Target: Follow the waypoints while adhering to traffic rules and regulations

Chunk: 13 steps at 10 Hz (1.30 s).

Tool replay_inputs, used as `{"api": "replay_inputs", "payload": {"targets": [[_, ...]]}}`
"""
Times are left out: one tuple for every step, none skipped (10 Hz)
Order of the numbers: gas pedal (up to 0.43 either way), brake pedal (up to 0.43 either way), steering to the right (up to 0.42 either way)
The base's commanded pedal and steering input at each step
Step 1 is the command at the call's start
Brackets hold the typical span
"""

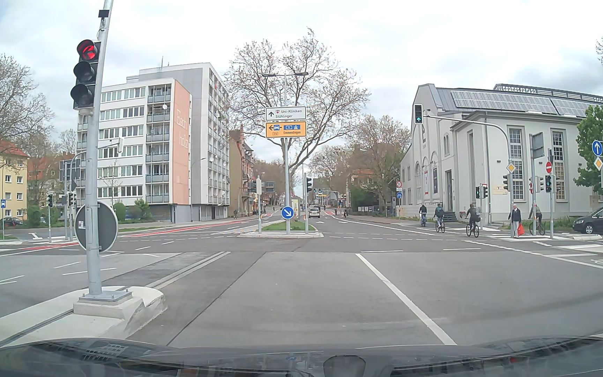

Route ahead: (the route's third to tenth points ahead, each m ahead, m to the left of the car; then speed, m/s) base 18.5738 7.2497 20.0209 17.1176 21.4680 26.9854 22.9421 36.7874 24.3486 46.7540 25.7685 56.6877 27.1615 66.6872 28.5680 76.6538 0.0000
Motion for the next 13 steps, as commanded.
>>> {"api": "replay_inputs", "payload": {"targets": [[0.0,0.201,-0.001],[0.0,0.201,-0.001],[0.0,0.201,-0.001],[0.0,0.201,-0.001],[0.0,0.201,-0.001],[0.0,0.201,-0.001],[0.0,0.201,-0.001],[0.0,0.201,-0.001],[0.0,0.055,-0.001],[0.0,0.0,-0.001],[0.0,0.0,-0.001],[0.0,0.0,0.0],[0.087,0.0,-0.001]]}}
